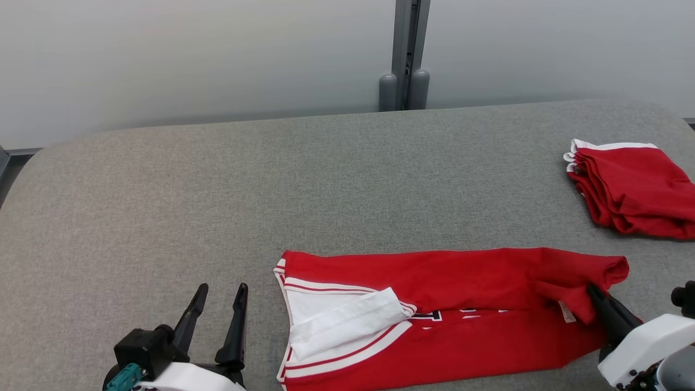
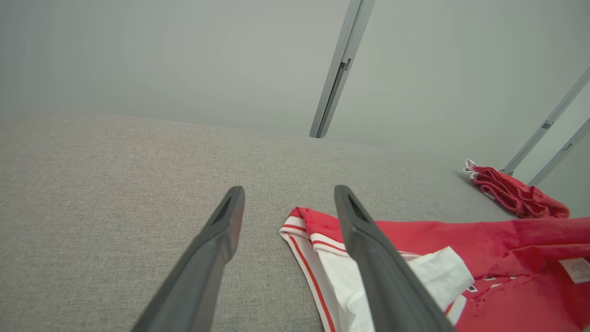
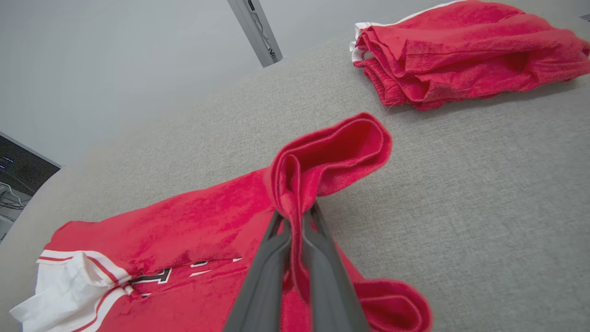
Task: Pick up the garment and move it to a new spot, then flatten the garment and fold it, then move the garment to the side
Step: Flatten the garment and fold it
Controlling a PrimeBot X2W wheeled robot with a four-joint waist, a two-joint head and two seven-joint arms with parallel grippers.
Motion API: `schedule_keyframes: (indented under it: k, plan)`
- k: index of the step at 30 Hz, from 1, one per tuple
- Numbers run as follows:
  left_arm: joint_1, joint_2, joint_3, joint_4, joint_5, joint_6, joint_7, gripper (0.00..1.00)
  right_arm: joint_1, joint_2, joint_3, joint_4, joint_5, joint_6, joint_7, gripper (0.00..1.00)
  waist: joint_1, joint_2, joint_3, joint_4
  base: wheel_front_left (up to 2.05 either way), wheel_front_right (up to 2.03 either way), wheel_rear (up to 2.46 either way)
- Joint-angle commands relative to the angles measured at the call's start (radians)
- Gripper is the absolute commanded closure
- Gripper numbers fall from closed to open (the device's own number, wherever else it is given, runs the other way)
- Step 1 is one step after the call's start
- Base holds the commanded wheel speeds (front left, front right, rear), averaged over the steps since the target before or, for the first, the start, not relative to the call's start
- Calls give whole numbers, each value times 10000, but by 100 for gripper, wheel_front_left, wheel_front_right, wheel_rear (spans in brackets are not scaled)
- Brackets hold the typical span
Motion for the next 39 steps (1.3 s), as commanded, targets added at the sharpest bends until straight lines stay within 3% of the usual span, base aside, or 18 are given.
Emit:
schedule_keyframes:
  k: [1, 9, 16, 25, 39]
  plan:
    - [-16, 53, 3, 18, 81, -15, 8, 0, 114, 131, 81, -467, 286, 5, 205, 100, 0, 0, 0, 26, 0, 0, 0]
    - [-93, 52, -75, 77, 28, -44, 58, 0, 35, 912, 1093, -1960, 878, 5, 1053, 100, 0, 0, -2, 337, 0, 0, 0]
    - [-190, 41, -127, 88, 45, -45, 80, 0, -354, 1355, 2163, -2204, 1126, 5, 1388, 100, 0, 0, 5, 748, 0, 0, 0]
    - [-362, -15, -203, 178, 72, -116, 67, 0, -1155, 1721, 3653, -1395, 1349, 5, 1065, 100, 0, 0, 81, 1350, 0, 0, 0]
    - [-565, -125, -301, 314, 122, -166, 24, 0, -2522, 1820, 5418, 810, 1995, 5, 85, 100, 0, 0, 134, 1867, 0, 0, 0]
